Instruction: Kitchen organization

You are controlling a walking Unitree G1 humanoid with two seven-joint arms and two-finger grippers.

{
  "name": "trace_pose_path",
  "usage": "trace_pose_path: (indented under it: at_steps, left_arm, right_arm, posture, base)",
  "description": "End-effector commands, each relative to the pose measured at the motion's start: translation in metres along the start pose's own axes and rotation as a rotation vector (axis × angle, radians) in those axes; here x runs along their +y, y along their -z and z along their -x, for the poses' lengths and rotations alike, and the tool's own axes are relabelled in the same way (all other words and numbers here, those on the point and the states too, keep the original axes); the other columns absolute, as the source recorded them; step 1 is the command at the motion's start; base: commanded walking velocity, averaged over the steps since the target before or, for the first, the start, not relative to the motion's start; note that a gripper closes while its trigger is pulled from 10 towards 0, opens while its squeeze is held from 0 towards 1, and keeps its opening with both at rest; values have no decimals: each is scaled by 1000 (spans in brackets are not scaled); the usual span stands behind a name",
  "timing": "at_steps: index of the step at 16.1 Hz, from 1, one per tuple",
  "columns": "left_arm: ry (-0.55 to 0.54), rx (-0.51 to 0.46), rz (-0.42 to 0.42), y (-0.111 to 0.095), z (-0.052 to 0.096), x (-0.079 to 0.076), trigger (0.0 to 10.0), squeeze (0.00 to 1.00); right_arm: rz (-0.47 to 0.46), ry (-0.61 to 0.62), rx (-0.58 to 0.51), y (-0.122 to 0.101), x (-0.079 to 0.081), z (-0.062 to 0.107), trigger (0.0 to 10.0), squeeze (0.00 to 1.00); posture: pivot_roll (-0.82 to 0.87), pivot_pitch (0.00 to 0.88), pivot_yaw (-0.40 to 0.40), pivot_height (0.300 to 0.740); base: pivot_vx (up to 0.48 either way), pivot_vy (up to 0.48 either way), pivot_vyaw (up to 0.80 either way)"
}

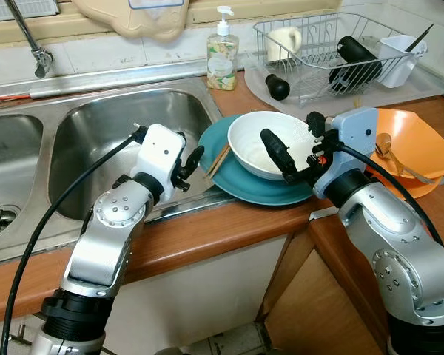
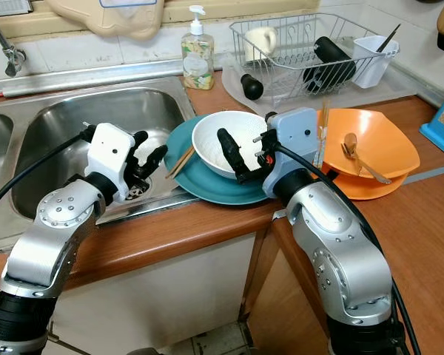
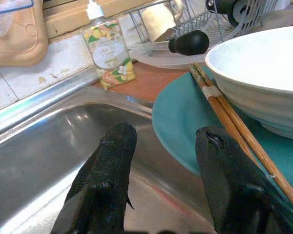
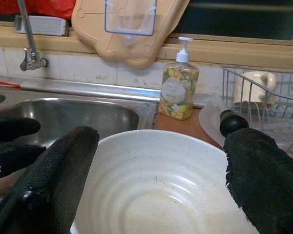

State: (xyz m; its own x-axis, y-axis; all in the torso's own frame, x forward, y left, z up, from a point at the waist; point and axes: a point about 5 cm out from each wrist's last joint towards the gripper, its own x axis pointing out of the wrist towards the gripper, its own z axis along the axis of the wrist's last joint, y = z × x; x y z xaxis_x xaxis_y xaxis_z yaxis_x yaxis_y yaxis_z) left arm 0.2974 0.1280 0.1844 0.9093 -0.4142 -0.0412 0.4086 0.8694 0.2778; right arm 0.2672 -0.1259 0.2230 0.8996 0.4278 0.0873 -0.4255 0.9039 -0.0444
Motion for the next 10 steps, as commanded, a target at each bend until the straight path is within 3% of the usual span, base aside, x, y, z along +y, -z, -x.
trace_pose_path:
  at_steps: [1,5,10]
  left_arm:
    - [1,-1,-13,1,0,-3,10000,0]
    - [47,-27,-2,0,2,-4,10000,0]
    - [106,-57,51,2,15,-5,10000,0]
  right_arm:
    - [2,14,-1,0,-4,1,10000,1000]
    - [1,54,-8,-1,-11,1,10000,1000]
    - [26,62,30,4,-17,4,10000,1000]
  posture:
    - [-85,0,9,740]
    - [-103,0,7,740]
    - [-99,0,-33,740]
  base:
    - [0,0,0]
    - [0,0,0]
    - [0,0,0]
